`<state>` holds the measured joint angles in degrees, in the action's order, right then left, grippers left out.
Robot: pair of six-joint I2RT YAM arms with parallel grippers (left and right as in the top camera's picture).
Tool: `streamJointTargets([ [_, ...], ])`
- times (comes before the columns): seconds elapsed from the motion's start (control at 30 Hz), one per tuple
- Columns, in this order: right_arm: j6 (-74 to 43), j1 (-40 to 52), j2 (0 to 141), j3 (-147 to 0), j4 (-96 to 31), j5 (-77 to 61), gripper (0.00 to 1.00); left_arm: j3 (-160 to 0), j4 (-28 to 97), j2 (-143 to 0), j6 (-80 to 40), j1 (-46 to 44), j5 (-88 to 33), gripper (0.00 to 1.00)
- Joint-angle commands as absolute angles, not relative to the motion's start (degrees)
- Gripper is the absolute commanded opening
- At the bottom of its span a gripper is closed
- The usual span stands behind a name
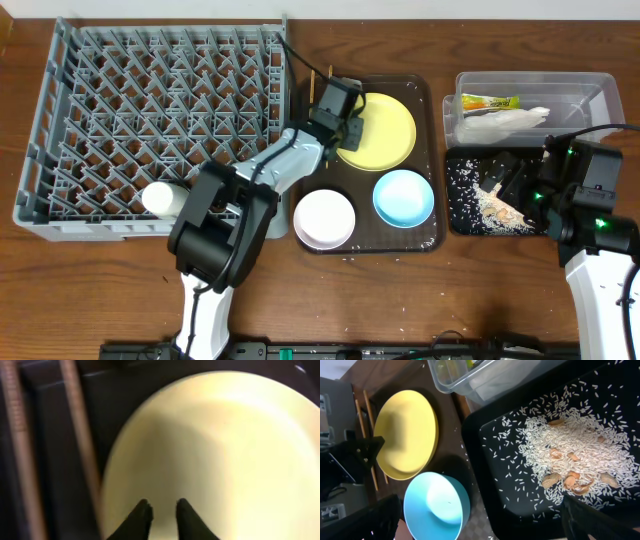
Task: Sort waste into correct bins and load items into the dishwasher
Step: 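Close left gripper on the two wooden chopsticks at the tray edge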
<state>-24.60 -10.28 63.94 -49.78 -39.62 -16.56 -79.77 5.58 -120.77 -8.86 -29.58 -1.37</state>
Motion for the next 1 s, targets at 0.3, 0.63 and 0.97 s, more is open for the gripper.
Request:
streamJointTargets([
  [0.3,-24.82,-10.44,63.37,-50.57,-39.68,-16.95,0.99,-80.27,8.84,-115.87,-7.51,-29.21,9.69,0.08],
  [0.63,-24.82,-10.44,63.37,-50.57,-39.68,-16.95,0.99,-80.03,10.61,-119.59,-5.58,-28.58,14.15,0.08],
  [0.97,-24.82,-10.44,63.37,-50.57,-39.68,-16.95,0.99,-79.99,9.41,-120.95,-5.63,-28.58,14.02,0.08],
])
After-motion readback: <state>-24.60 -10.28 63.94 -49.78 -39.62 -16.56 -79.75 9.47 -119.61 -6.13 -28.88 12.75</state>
